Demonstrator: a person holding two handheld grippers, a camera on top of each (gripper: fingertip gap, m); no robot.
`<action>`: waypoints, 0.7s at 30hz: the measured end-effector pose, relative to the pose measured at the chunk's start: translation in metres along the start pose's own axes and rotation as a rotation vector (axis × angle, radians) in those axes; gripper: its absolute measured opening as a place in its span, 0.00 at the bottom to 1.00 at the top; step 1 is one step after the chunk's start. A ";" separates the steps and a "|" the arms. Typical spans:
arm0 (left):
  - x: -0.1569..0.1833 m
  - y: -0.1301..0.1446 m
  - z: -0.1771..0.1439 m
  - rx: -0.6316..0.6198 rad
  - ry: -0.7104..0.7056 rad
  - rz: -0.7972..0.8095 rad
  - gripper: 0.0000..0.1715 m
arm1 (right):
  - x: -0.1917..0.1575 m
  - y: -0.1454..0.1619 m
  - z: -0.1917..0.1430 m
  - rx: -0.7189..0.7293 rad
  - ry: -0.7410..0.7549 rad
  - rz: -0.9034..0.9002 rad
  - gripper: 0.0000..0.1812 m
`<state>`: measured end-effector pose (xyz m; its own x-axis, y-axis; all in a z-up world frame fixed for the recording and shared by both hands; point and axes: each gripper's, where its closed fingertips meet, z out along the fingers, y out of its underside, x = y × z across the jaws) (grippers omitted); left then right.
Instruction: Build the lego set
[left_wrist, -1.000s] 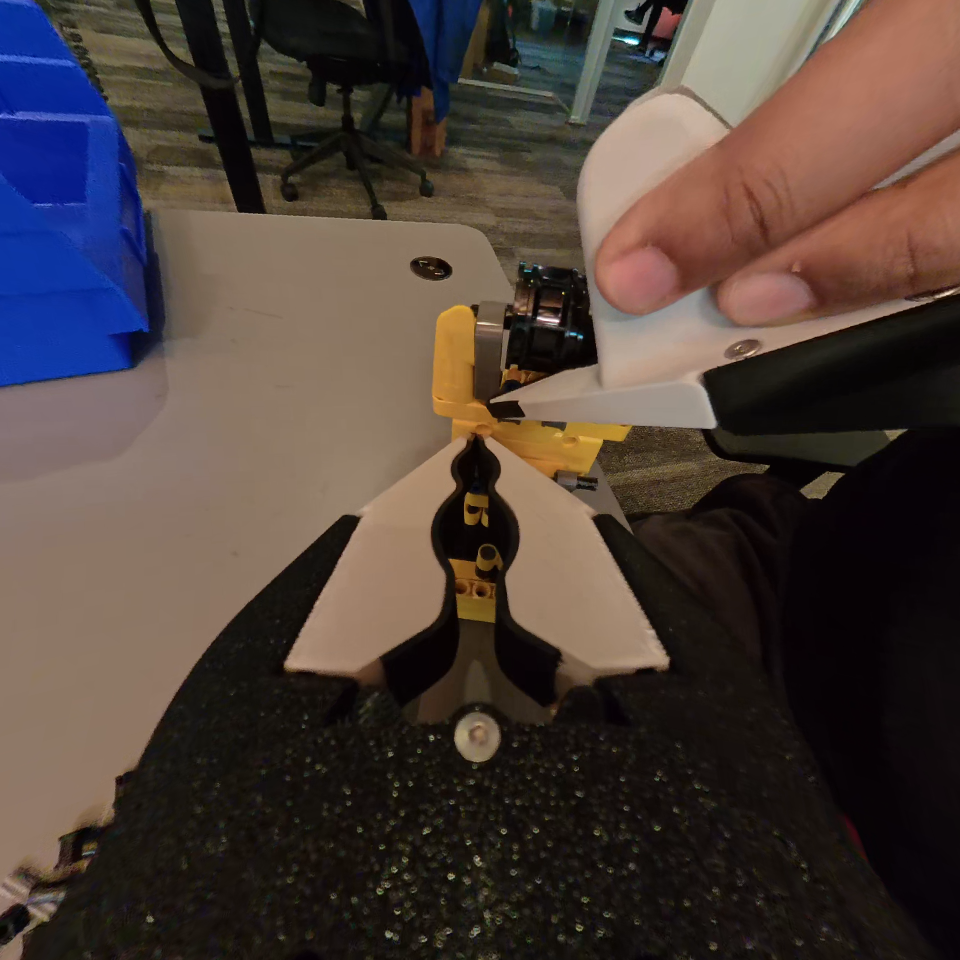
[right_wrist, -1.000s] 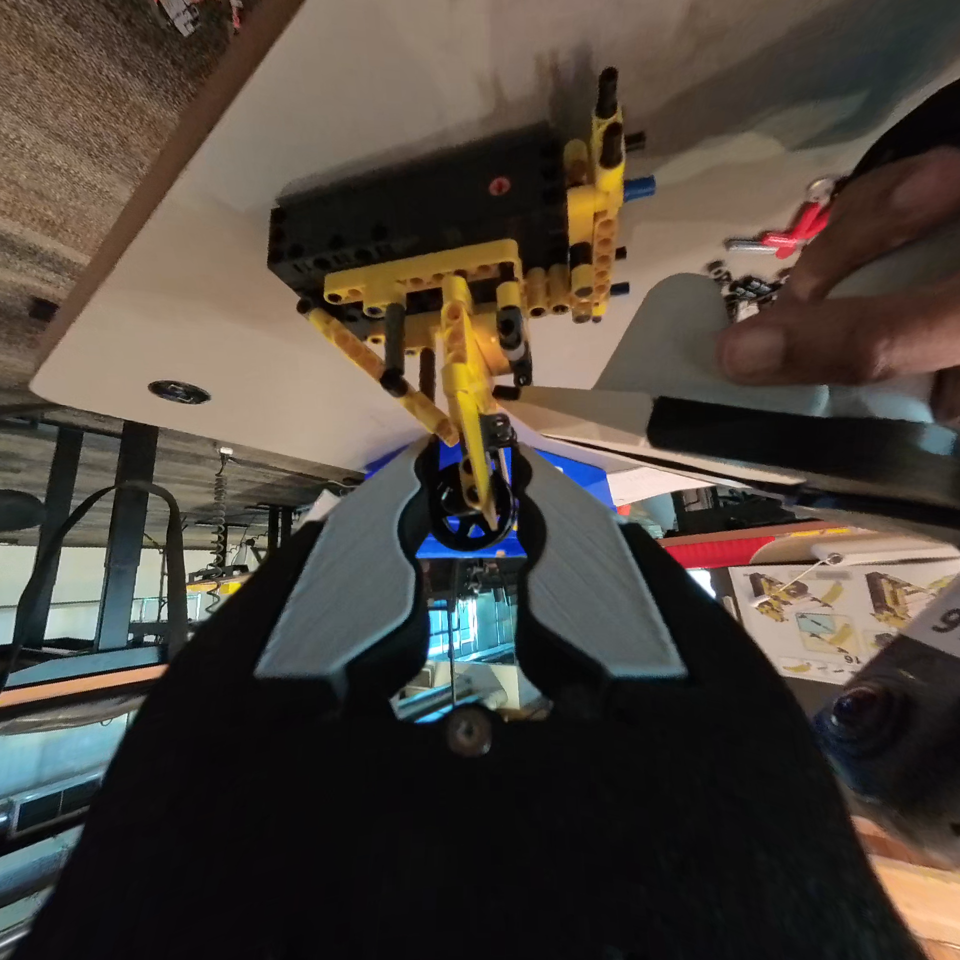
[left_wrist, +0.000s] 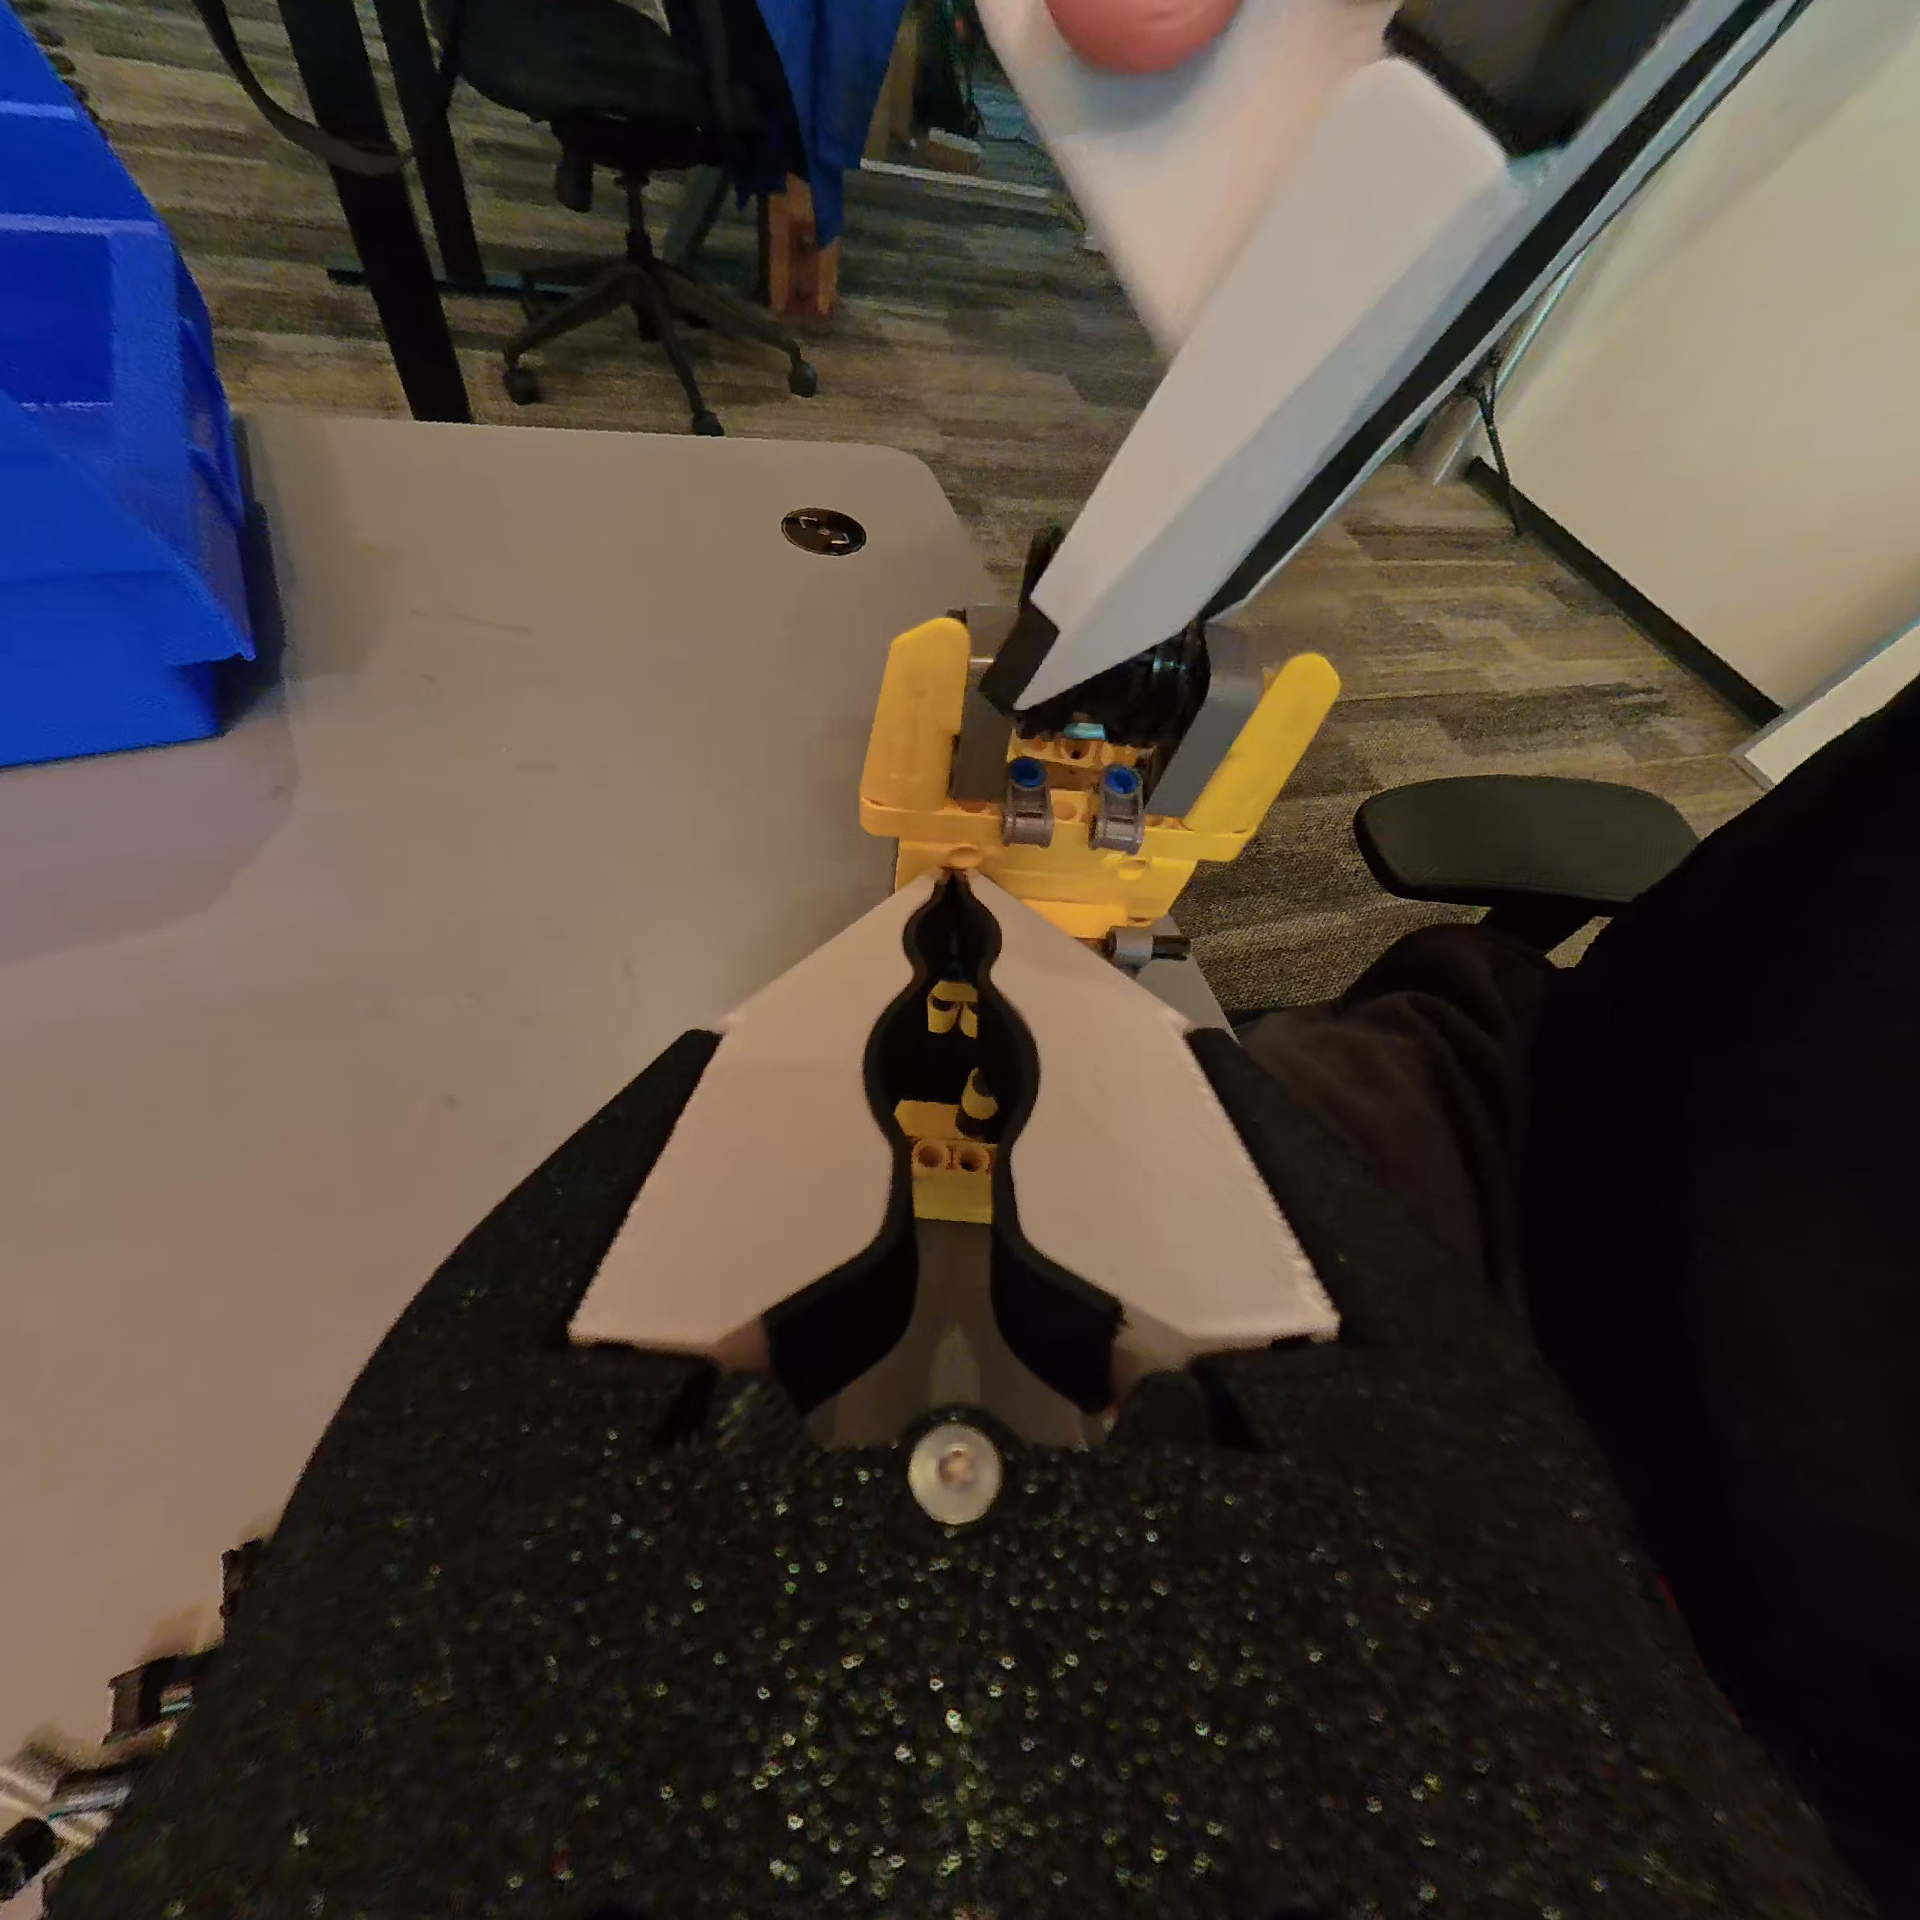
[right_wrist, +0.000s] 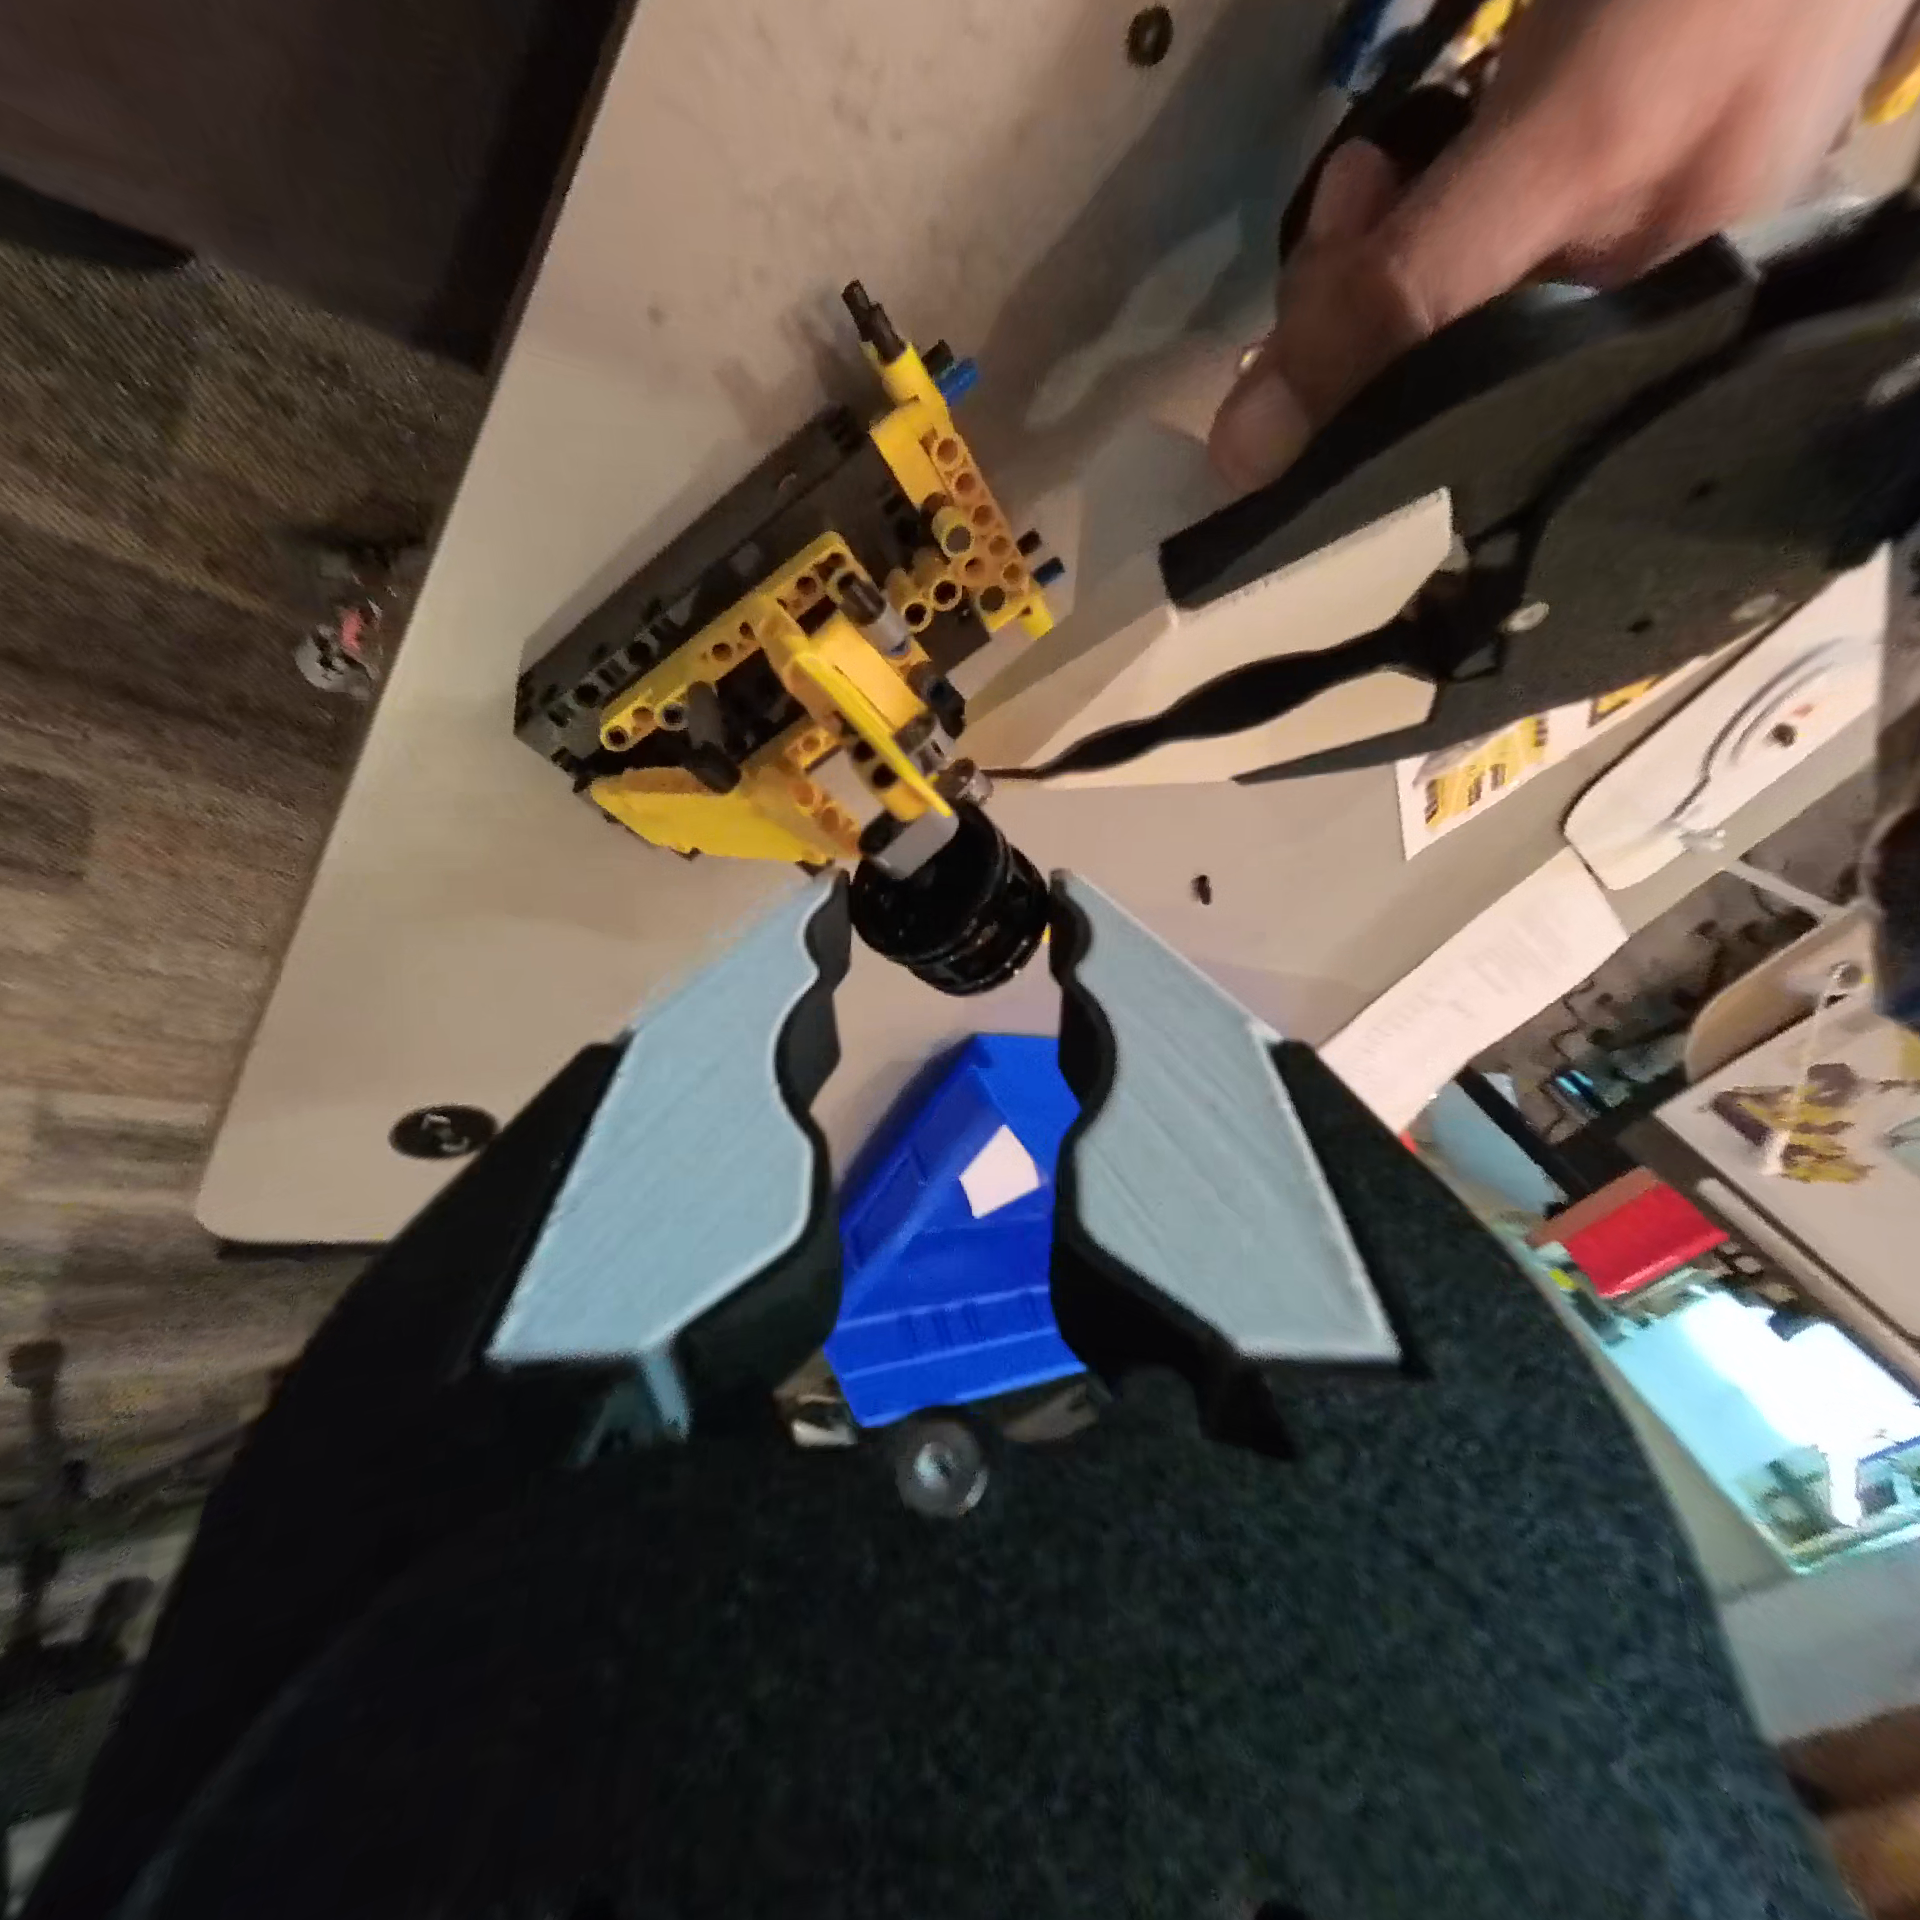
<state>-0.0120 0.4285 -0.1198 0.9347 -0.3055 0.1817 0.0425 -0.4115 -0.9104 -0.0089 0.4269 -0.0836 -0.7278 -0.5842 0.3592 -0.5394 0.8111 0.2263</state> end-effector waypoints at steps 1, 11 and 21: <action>0.000 0.000 0.000 0.000 -0.001 0.000 0.00 | 0.000 0.001 0.001 -0.018 0.002 -0.024 0.20; 0.001 0.000 0.001 0.007 -0.004 0.013 0.00 | -0.008 -0.004 0.005 -0.079 -0.024 -0.068 0.18; 0.005 0.000 0.002 -0.006 -0.003 0.049 0.00 | -0.018 -0.013 0.011 -0.113 -0.061 -0.116 0.12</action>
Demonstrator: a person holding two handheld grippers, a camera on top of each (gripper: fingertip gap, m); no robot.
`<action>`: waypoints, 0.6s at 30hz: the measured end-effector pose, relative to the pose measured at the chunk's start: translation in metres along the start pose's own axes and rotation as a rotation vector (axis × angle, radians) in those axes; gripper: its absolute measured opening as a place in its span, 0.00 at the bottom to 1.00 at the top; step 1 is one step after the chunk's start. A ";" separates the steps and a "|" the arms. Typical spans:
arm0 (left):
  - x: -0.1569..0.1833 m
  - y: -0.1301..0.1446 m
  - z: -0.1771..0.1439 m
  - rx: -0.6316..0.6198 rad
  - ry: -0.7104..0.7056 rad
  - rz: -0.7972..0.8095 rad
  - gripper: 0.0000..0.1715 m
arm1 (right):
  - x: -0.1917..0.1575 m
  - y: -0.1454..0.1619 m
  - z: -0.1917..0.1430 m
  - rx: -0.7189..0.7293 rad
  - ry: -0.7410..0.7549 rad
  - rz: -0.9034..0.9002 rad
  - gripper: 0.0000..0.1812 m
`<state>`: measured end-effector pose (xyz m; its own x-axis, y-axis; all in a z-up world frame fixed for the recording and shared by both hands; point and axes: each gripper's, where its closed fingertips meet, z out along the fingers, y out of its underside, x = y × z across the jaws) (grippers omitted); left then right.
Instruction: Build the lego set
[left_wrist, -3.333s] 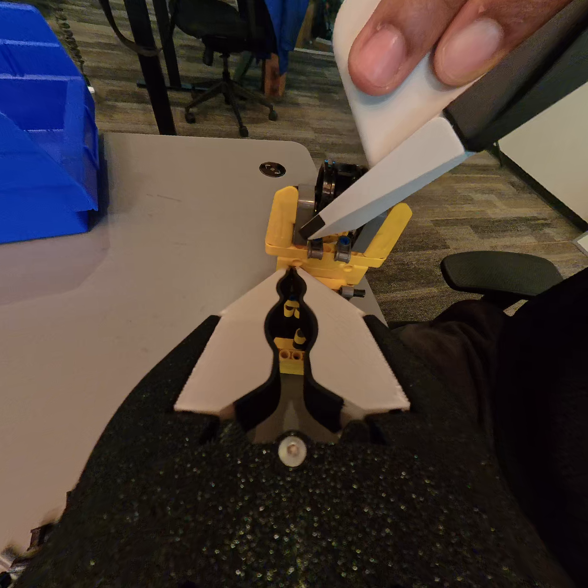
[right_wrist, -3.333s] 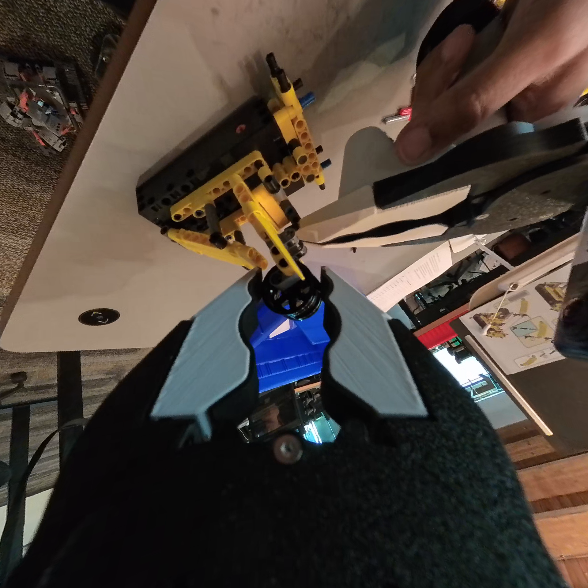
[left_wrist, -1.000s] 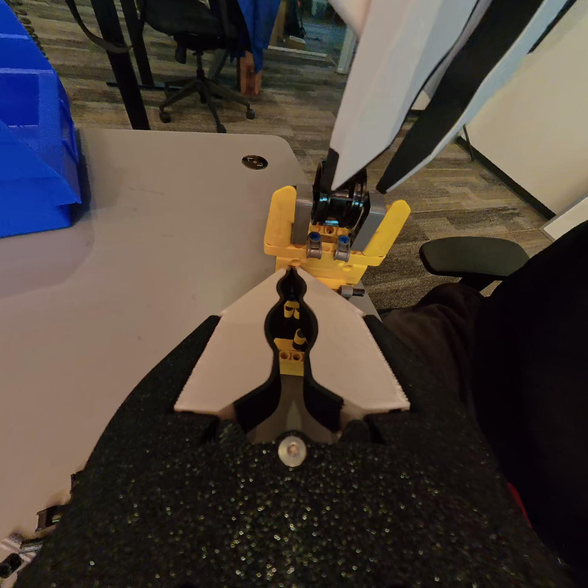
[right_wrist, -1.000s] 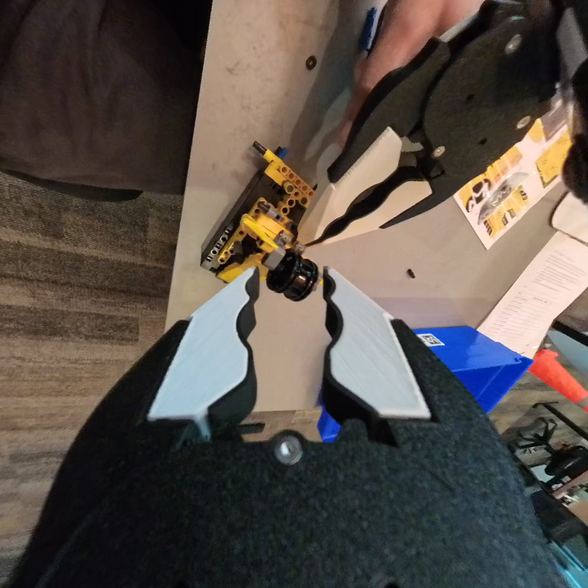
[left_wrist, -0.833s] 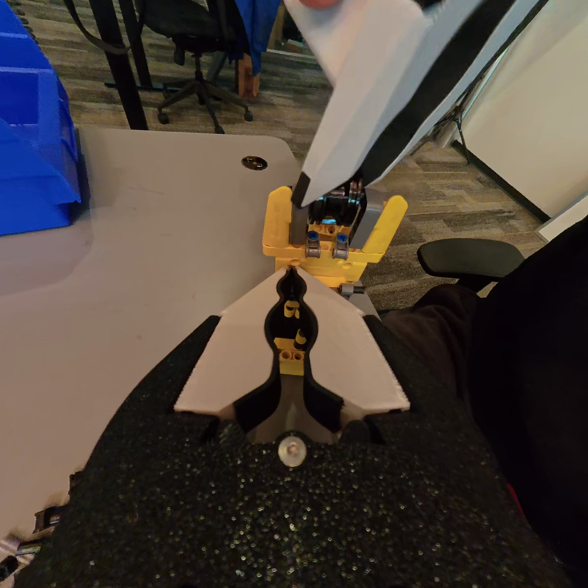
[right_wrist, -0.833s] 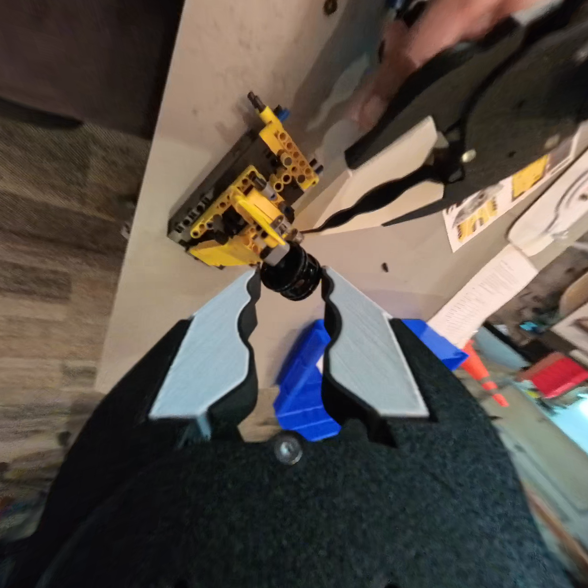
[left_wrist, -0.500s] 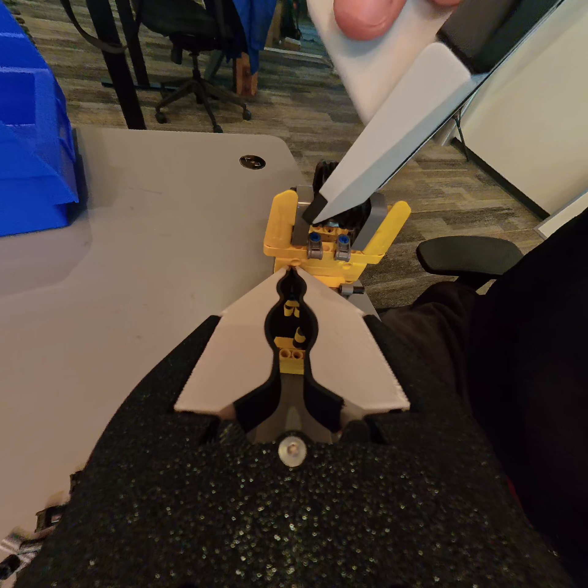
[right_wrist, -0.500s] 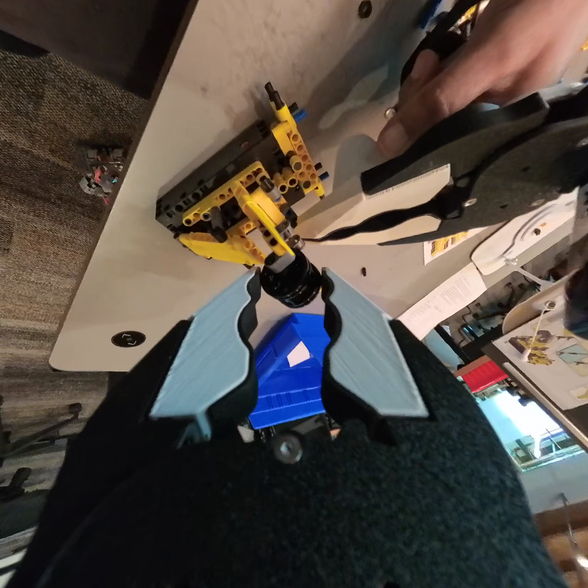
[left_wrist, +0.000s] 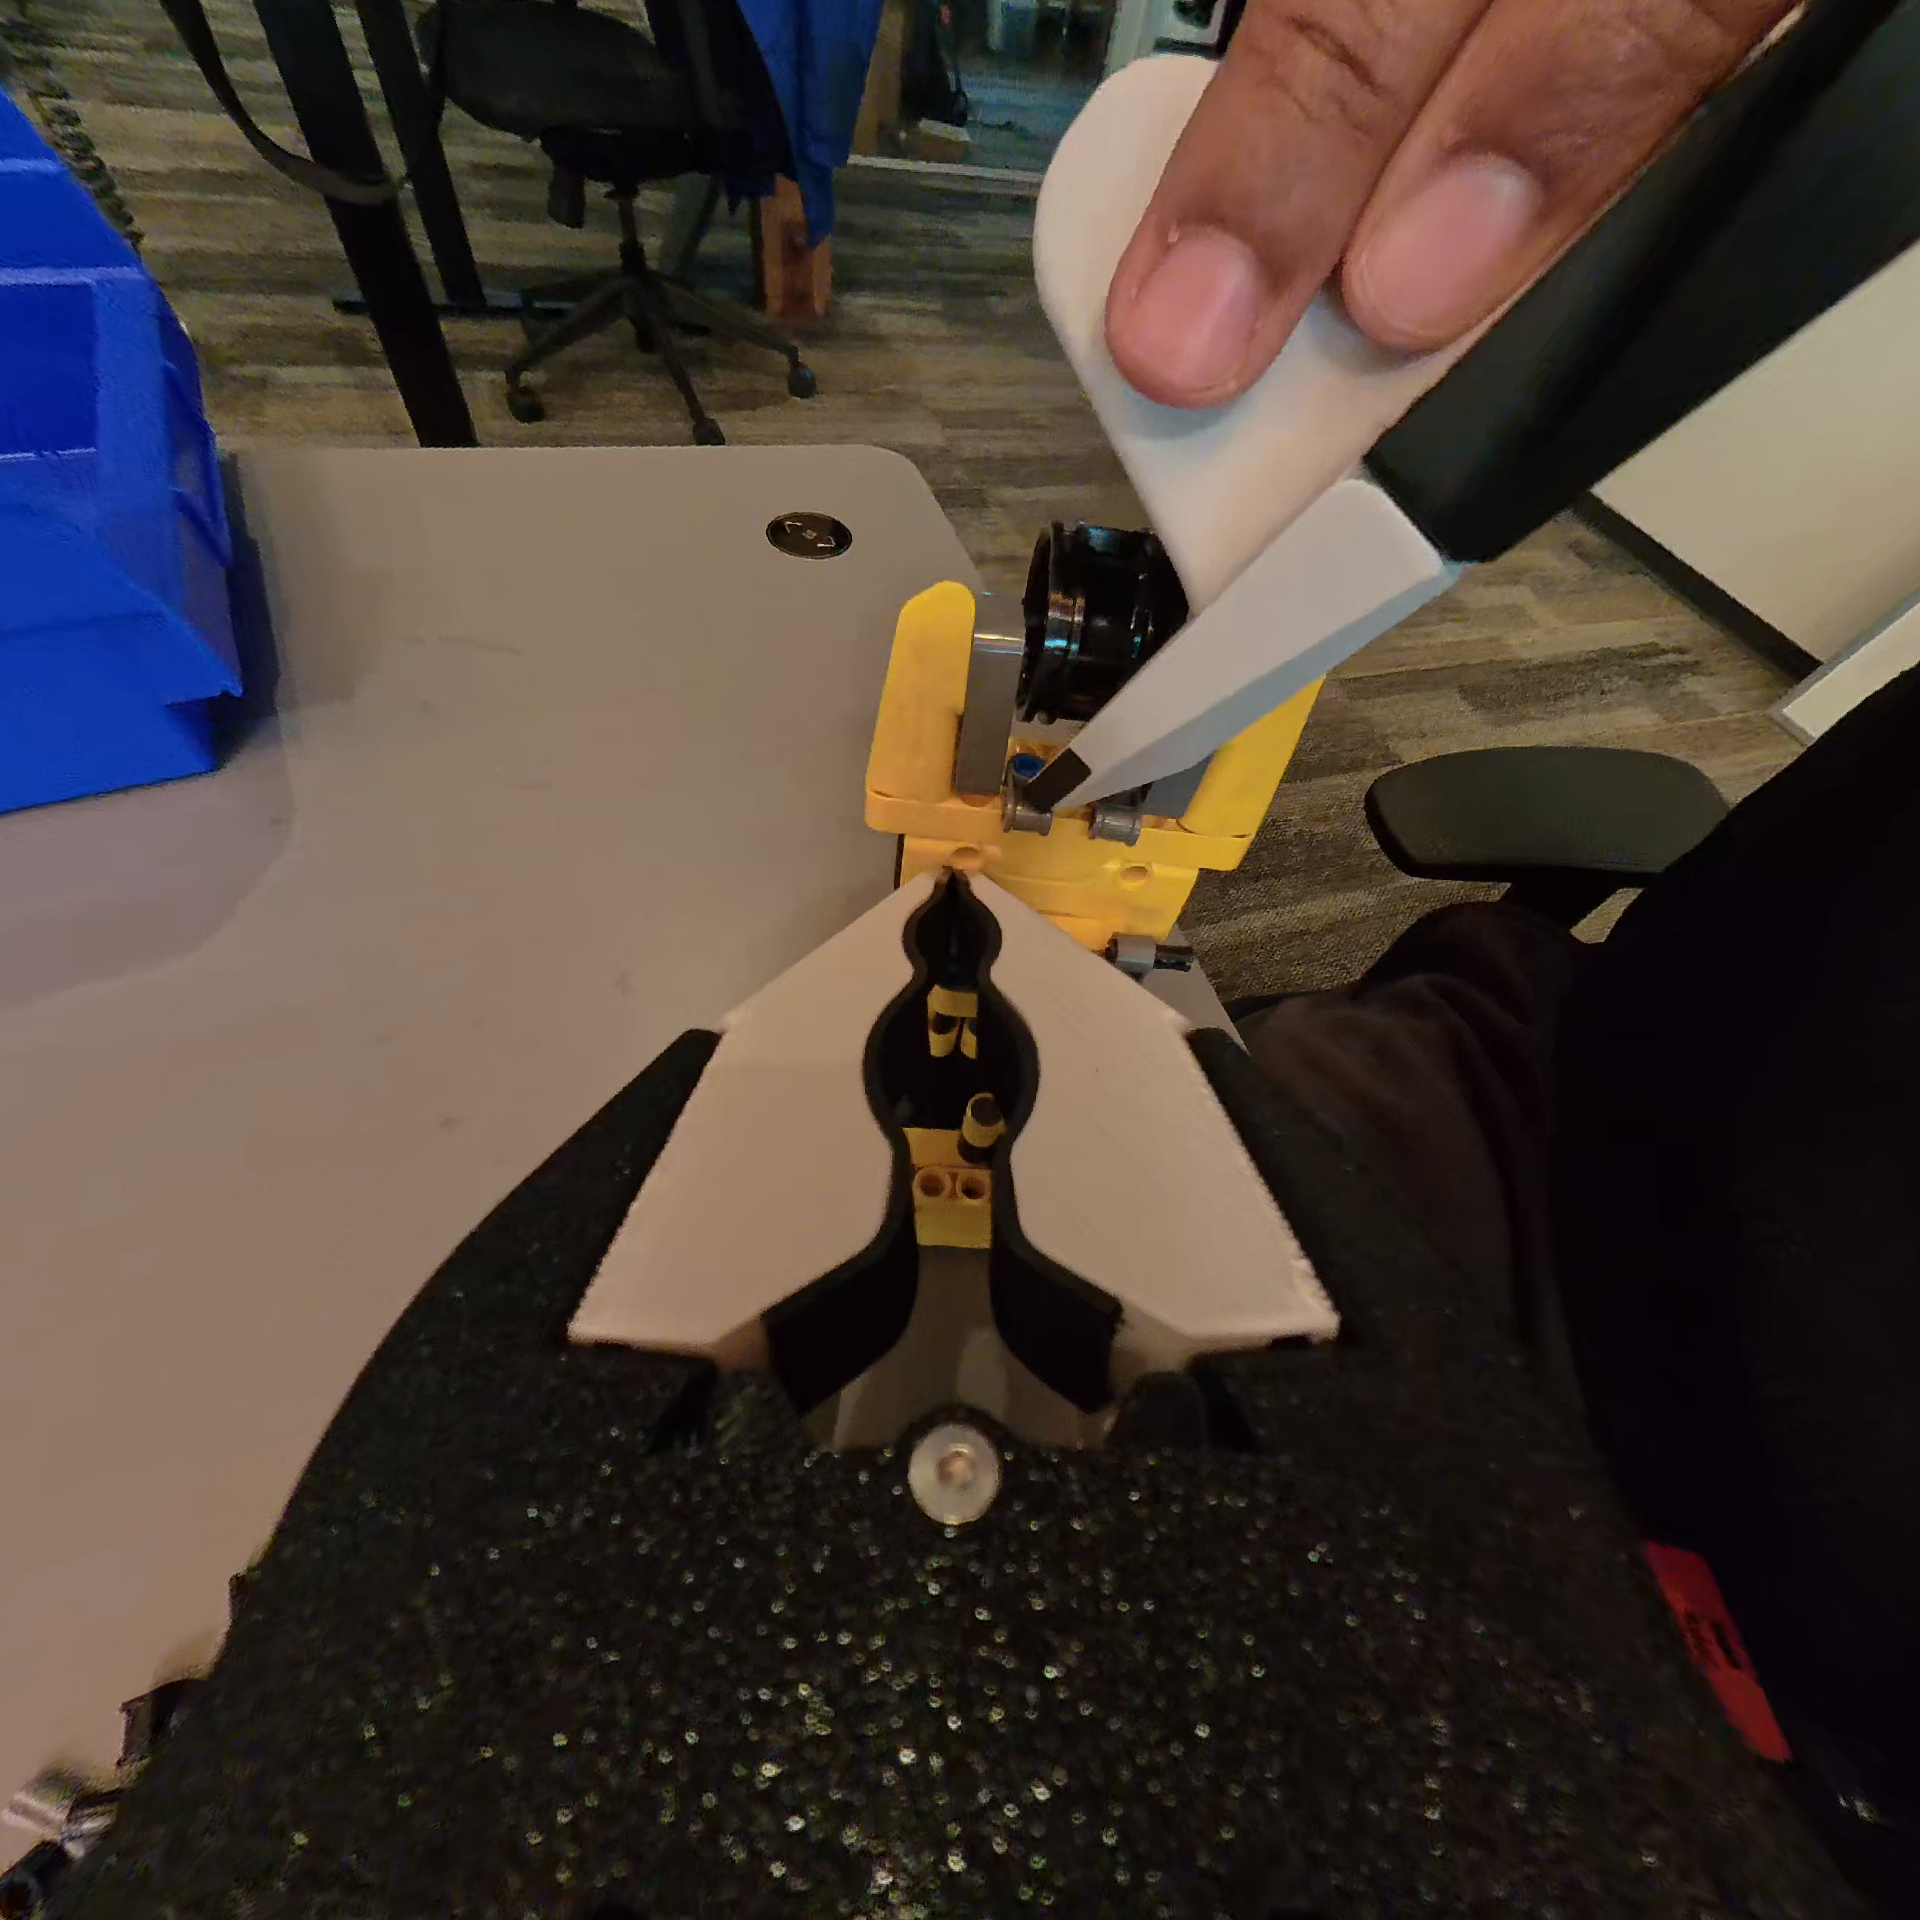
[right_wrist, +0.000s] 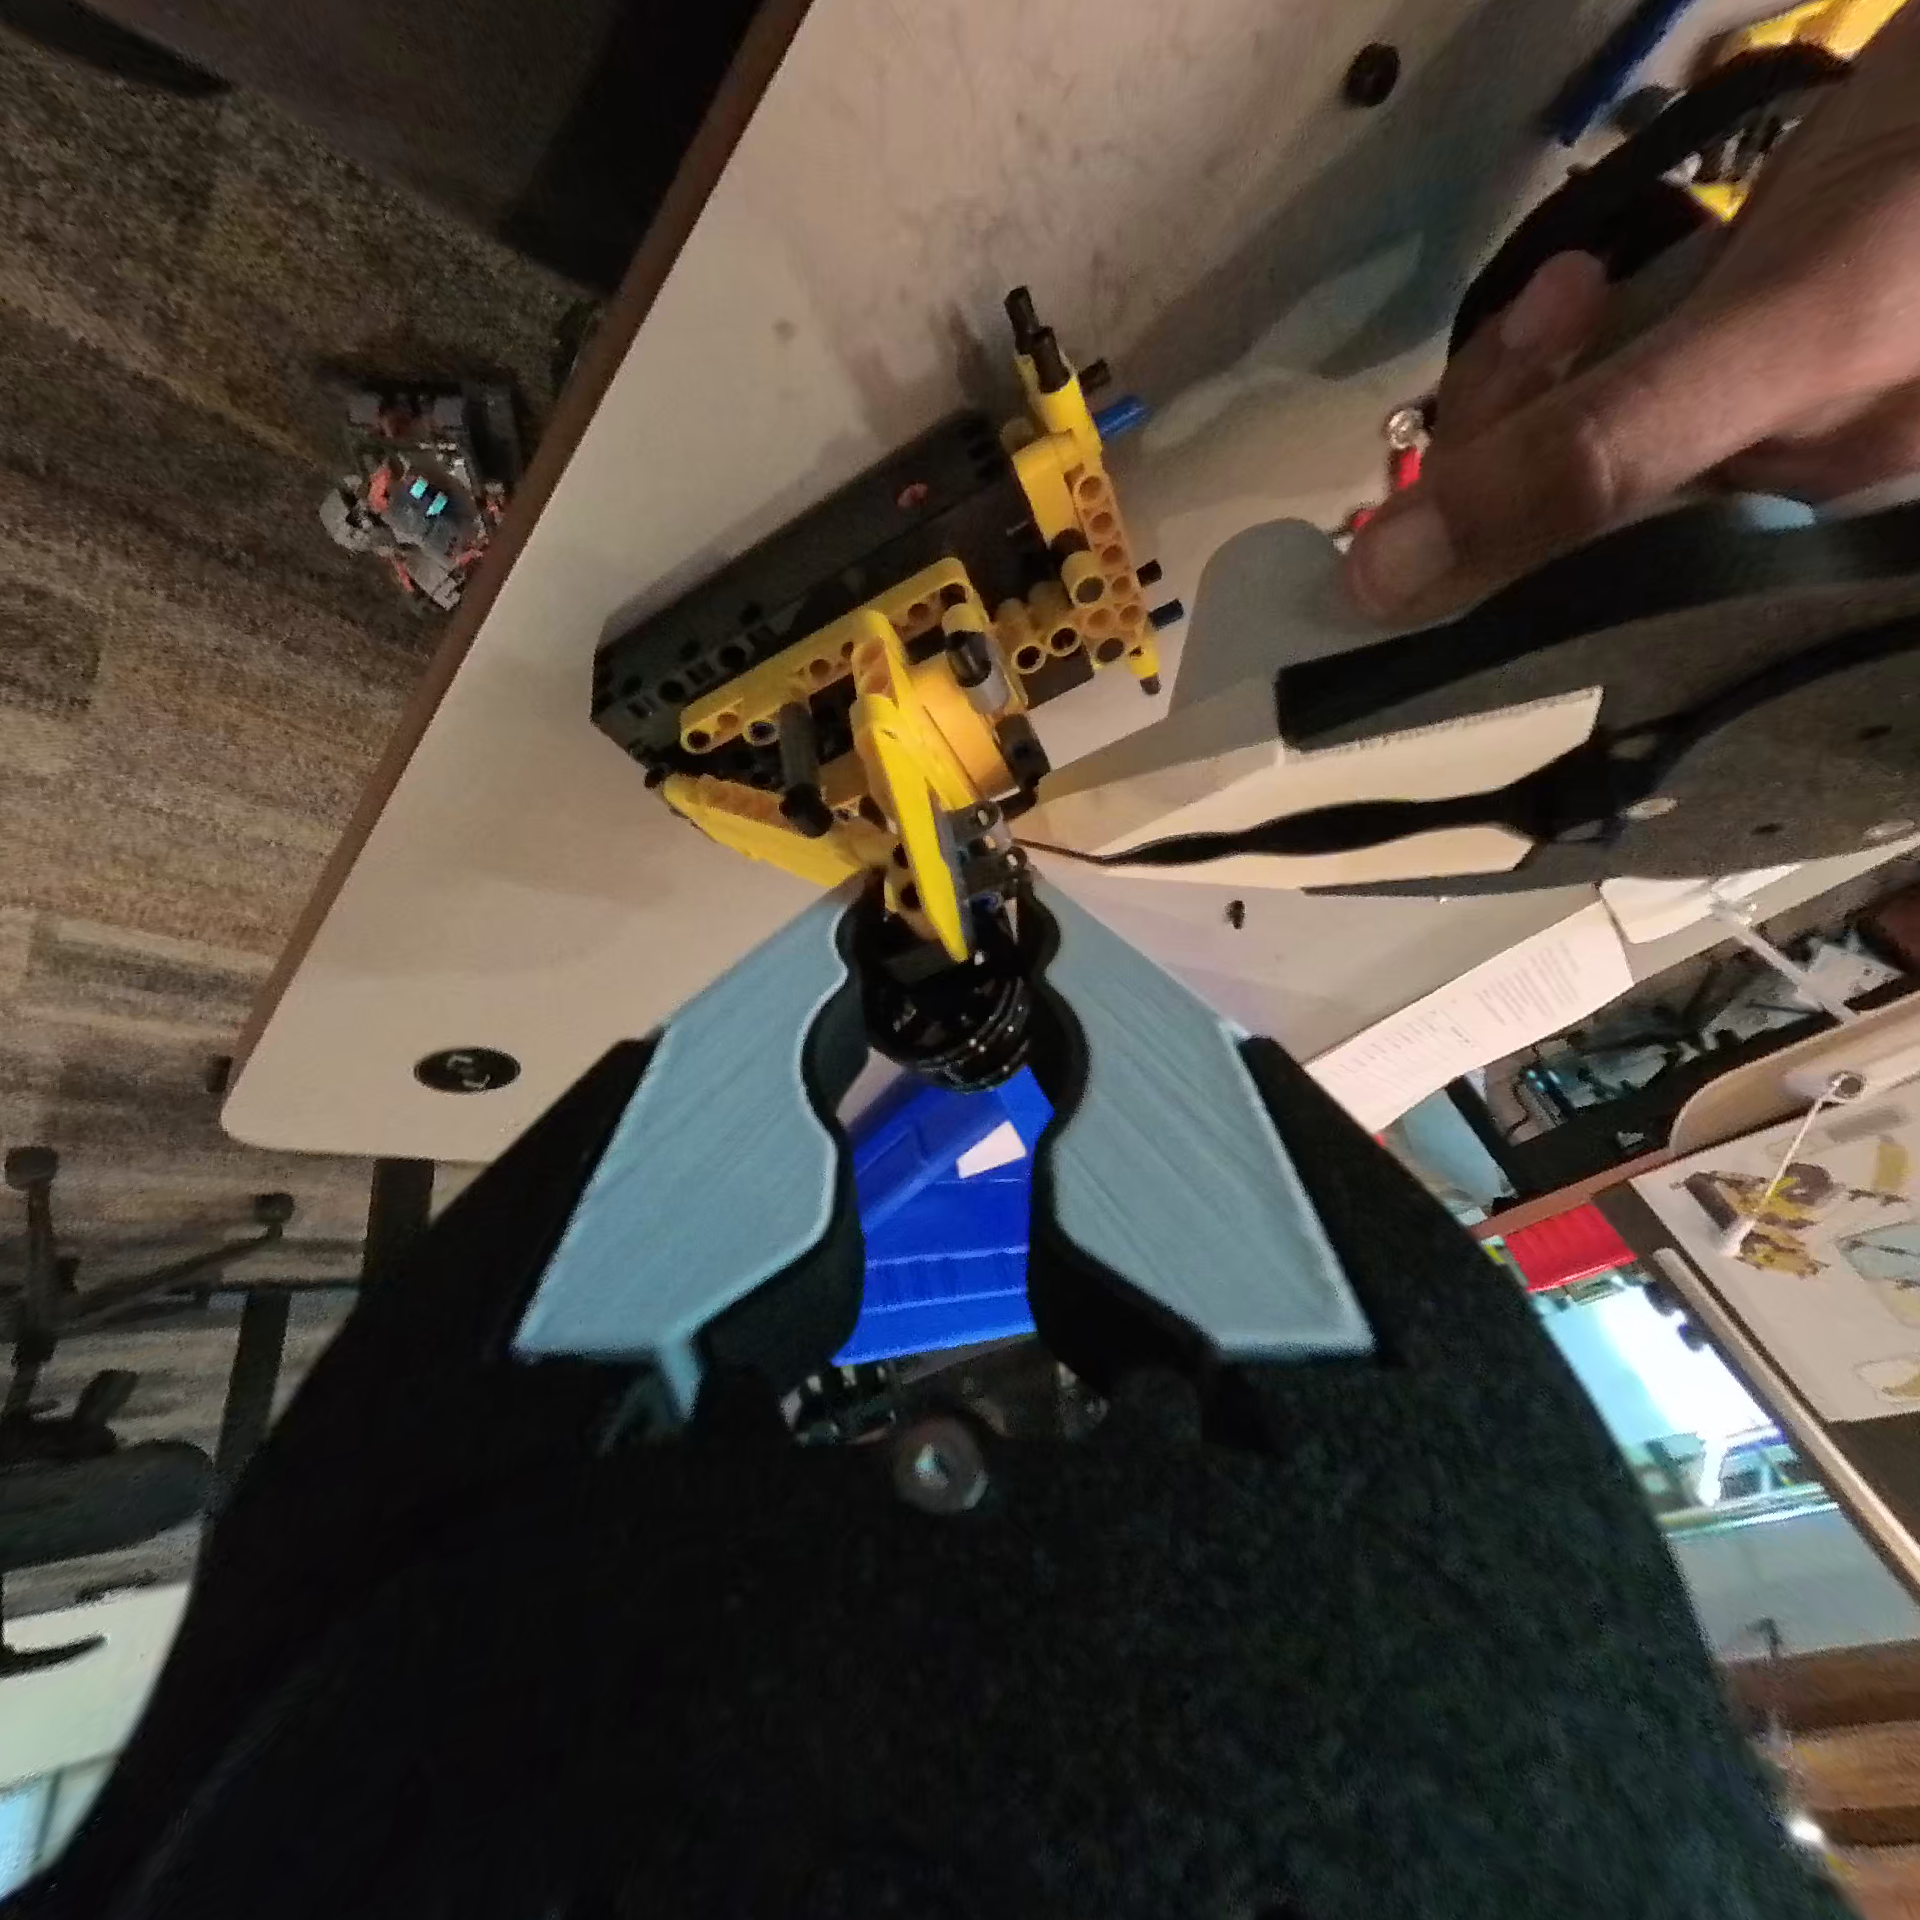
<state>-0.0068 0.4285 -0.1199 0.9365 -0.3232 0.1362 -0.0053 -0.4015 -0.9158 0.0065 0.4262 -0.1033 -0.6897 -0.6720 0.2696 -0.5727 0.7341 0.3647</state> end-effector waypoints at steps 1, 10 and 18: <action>0.000 0.000 0.000 0.003 0.005 -0.007 0.00 | 0.000 0.000 0.000 -0.010 -0.012 -0.018 0.12; 0.002 0.001 -0.004 0.002 0.030 -0.045 0.00 | 0.008 -0.006 -0.001 -0.139 -0.190 -0.176 0.09; 0.005 0.002 -0.007 -0.011 0.039 -0.042 0.00 | 0.017 -0.018 -0.001 -0.139 -0.229 -0.204 0.06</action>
<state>-0.0049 0.4205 -0.1187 0.9215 -0.3388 0.1896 0.0300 -0.4247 -0.9049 0.0057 0.4018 -0.1046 -0.6575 -0.7531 -0.0231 -0.6545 0.5557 0.5126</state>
